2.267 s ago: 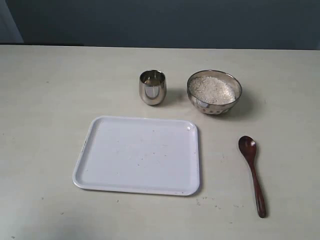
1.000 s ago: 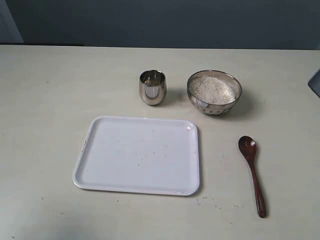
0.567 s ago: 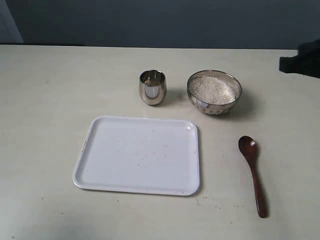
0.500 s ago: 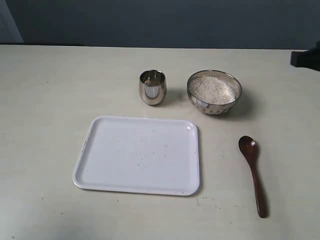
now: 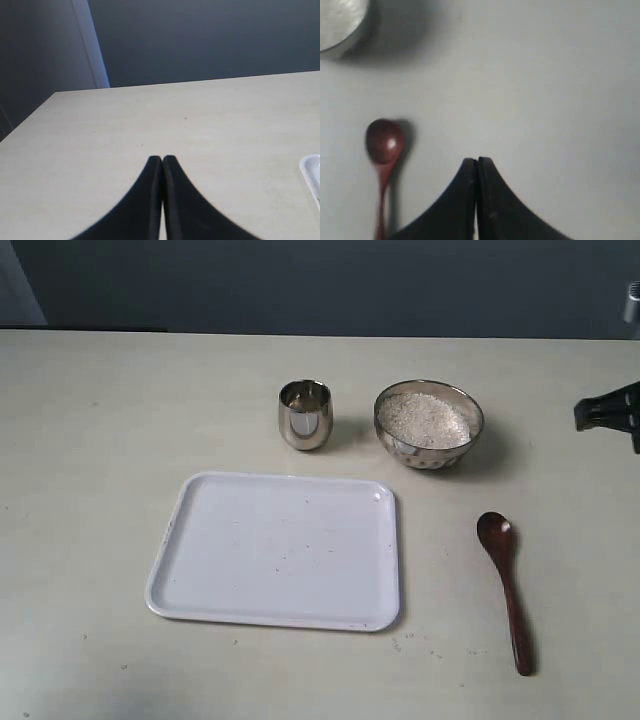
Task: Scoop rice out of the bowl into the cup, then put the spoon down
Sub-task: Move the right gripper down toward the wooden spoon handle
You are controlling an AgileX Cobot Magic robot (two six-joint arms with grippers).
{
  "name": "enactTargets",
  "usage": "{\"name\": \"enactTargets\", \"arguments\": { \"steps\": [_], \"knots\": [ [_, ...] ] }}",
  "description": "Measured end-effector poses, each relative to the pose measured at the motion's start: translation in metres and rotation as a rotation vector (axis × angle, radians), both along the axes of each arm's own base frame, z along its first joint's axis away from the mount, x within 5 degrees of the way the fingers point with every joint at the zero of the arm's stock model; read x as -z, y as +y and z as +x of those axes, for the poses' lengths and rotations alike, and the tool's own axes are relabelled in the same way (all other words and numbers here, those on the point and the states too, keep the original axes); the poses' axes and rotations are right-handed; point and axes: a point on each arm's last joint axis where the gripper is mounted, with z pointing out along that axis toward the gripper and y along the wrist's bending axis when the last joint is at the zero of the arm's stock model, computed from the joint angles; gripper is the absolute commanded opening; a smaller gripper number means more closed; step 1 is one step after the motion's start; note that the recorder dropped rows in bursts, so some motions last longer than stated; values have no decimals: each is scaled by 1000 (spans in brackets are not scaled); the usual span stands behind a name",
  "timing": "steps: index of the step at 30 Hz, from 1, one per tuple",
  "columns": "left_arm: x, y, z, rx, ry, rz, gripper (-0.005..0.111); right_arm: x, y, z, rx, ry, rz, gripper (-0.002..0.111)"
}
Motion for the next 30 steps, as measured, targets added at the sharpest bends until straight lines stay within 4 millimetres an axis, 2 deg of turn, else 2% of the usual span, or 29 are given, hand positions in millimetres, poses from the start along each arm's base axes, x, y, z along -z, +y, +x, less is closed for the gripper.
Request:
{"name": "enactTargets", "arguments": {
  "steps": [4, 9, 14, 21, 24, 30],
  "knots": [
    [0, 0, 0, 0, 0, 0, 0, -6, 18, -5, -61, 81, 69, 0],
    [0, 0, 0, 0, 0, 0, 0, -1, 28, -12, -87, 123, 88, 0],
    [0, 0, 0, 0, 0, 0, 0, 12, 28, -16, -87, 136, 88, 0],
    [0, 0, 0, 0, 0, 0, 0, 41, 29, -11, -91, 158, 70, 1],
    [0, 0, 0, 0, 0, 0, 0, 53, 30, -10, -90, 183, 63, 10],
    [0, 0, 0, 0, 0, 0, 0, 68, 32, -4, -89, 195, 62, 40]
  ]
}}
